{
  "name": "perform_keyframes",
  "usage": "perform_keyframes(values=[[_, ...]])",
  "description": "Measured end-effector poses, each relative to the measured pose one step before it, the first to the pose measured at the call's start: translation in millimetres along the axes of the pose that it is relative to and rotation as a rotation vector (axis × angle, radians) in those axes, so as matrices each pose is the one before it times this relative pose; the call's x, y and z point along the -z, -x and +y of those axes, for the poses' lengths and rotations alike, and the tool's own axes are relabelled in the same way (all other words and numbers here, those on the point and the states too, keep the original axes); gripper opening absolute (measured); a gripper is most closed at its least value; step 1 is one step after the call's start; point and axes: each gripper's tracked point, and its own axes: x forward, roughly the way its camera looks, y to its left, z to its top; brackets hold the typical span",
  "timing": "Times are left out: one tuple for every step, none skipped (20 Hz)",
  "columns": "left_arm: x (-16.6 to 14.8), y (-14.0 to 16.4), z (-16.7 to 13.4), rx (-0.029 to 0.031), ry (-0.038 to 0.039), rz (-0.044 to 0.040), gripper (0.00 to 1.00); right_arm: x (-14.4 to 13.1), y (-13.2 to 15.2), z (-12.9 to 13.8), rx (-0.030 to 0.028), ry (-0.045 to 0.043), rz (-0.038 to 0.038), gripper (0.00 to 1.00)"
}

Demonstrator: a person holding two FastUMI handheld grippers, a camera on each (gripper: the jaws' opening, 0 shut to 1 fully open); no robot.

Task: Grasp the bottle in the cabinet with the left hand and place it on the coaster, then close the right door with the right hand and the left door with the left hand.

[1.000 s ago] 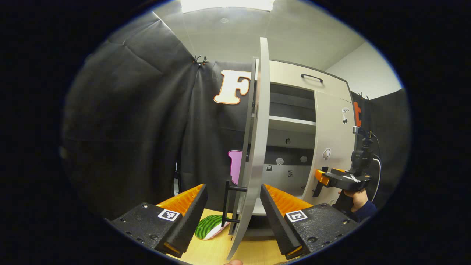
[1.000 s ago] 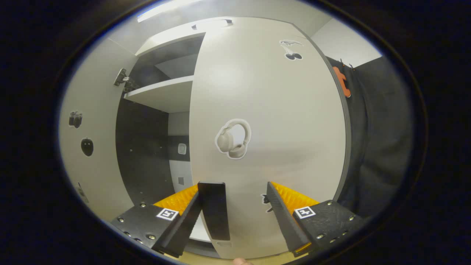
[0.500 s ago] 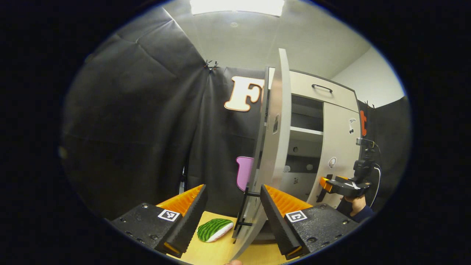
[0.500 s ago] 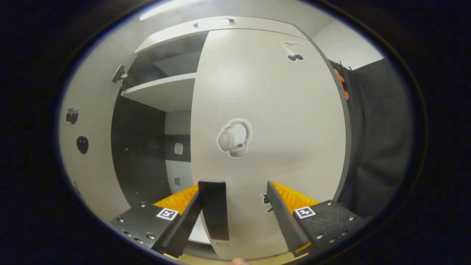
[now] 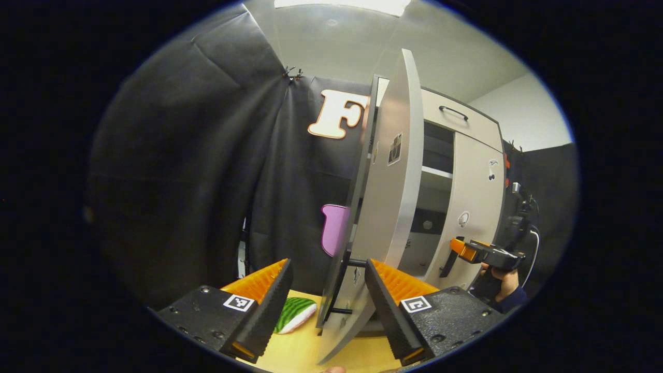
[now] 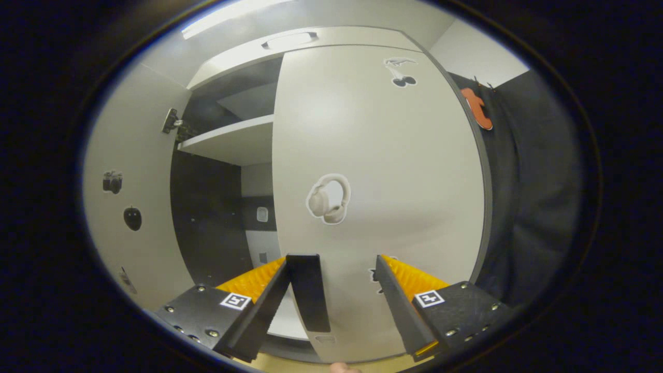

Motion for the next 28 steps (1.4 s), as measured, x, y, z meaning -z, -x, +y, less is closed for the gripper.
perform_keyframes(values=[[2.88, -0.07, -2.14, 0.01439, 0.01312, 0.006, 0.87, -5.16, 3.91, -0.01, -0.00491, -0.0031, -0.0179, 0.99], [1.73, -1.61, -3.9, 0.01689, 0.00771, -0.00003, 0.87, -4.65, 3.12, -0.59, -0.00231, -0.00385, -0.01297, 0.99], [2.21, -1.26, -6.17, 0.02092, -0.00212, 0.00545, 0.87, -3.19, 2.88, -4.22, 0.0071, -0.0002, -0.00895, 0.99], [0.5, -2.02, -13.0, 0.02516, -0.01203, 0.00059, 0.86, -3.44, 2.41, -4.46, 0.00861, 0.00062, -0.00643, 0.99], [-0.1, -2.27, -10.94, 0.02689, -0.01923, 0.00307, 0.87, -2.21, 2.74, -4.87, 0.0092, -0.00014, -0.00474, 0.99], [1.7, -2.05, -10.11, 0.02803, -0.01755, 0.00162, 0.87, -0.99, 2.57, -5.78, 0.00995, -0.00252, -0.00081, 0.99], [1.55, -3.88, -9.49, 0.02838, -0.00917, 0.00631, 0.87, -0.48, 2.9, -6.42, 0.01077, -0.0044, 0.00023, 0.99], [3.16, -4.31, -8.99, 0.02907, -0.0027, 0.00478, 0.87, -0.26, 3.26, -6.7, 0.01128, -0.00467, 0.00099, 0.97], [1.63, -5.5, -9.42, 0.02757, 0.00462, 0.00422, 0.87, 0.39, 4.03, -7.23, 0.01248, -0.00432, 0.00177, 0.99], [3.49, -5.92, -8.93, 0.02296, 0.00859, 0.00397, 0.87, -0.16, 3.07, -8.37, 0.01489, -0.00236, 0.001, 0.99], [1.97, -5.56, -7.19, 0.01995, 0.00847, 0.00224, 0.87, 0.67, 3.38, -9.57, 0.01835, 0.00052, 0.00162, 0.97], [2.7, -6.68, -8.41, 0.02311, 0.00802, 0.00182, 0.87, 0.46, 3.94, -10.7, 0.02062, 0.00078, 0.00204, 0.97], [1.52, -5.86, -4.81, 0.01729, 0.00619, 0.00206, 0.87, 0.36, 3.48, -10.23, 0.01944, -0.00041, 0.00336, 0.97], [3.45, -7.13, -7.31, 0.02224, 0.0051, 0.00579, 0.87, 0.38, 3.56, -11.35, 0.01978, -0.00178, 0.00394, 0.99], [0.95, -5.97, -5.22, 0.01575, 0.00111, 0.00258, 0.87, -0.45, 3.18, -11.52, 0.02101, -0.00276, 0.00189, 0.99], [1.47, -8.7, -3.39, 0.00156, -0.0063, 0.00343, 0.87, -1.59, 3.74, -11.47, 0.02171, -0.00446, -0.00028, 0.99], [3.19, -6.79, 1.91, -0.01193, -0.01589, 0.0082, 0.87, -1.97, 3.32, -11.21, 0.0212, -0.00462, -0.00169, 0.99], [5.64, -6.72, -0.09, -0.0064, -0.02439, 0.01678, 0.87, -2.54, 3.57, -11.91, 0.02123, -0.0034, -0.00306, 0.99], [-0.56, -3.95, -4.6, 0.00951, -0.01015, -0.01099, 0.87, -2.37, 3.43, -11.57, 0.02096, -0.00247, -0.00451, 0.99], [-0.99, -7.46, -3.51, 0.00505, -0.00951, -0.00272, 0.88, -1.87, 2.71, -10.13, 0.01899, -0.00099, -0.00318, 0.97], [0.91, -5.45, -2.92, 0.00886, -0.00566, 0.00296, 0.9, -0.19, 2.6, -8.84, 0.01693, -0.00055, 0.00125, 0.99], [1.81, -5.61, -2.09, 0.00342, -0.00006, 0.00424, 0.9, -1.32, 1.19, -7.39, 0.01217, -0.00201, 0.00071, 0.97], [3.51, -7.57, -4.25, 0.01112, 0.00939, 0.00496, 0.92, -1.67, 2.23, -7.04, 0.0094, -0.00298, -0.00171, 0.97], [0.1, -4.88, -3.78, 0.00805, 0.00863, -0.0011, 0.92, -1.63, 2.51, -4.94, 0.00828, -0.00172, -0.00258, 0.97], [1.4, -3.79, -0.94, 0.00691, 0.00733, 0.00172, 0.92, -1.7, 2.92, -4.76, 0.00743, 0.0019, -0.00212, 0.97], [0.33, -5.06, -1.72, 0.00405, 0.00992, -0.00248, 0.9, -1.7, 1.85, -4.3, 0.00777, 0.00625, -0.00289, 0.97], [0.77, -6.79, -1.42, 0.00294, 0.01228, 0.00008, 0.92, -0.45, 3.84, -6.38, 0.00827, 0.0078, -0.00288, 0.97], [1.12, -6.86, -3.05, 0.0084, 0.00728, 0.00291, 0.95, -1.42, 2.71, -4.91, 0.00676, 0.0073, -0.00489, 0.96]])
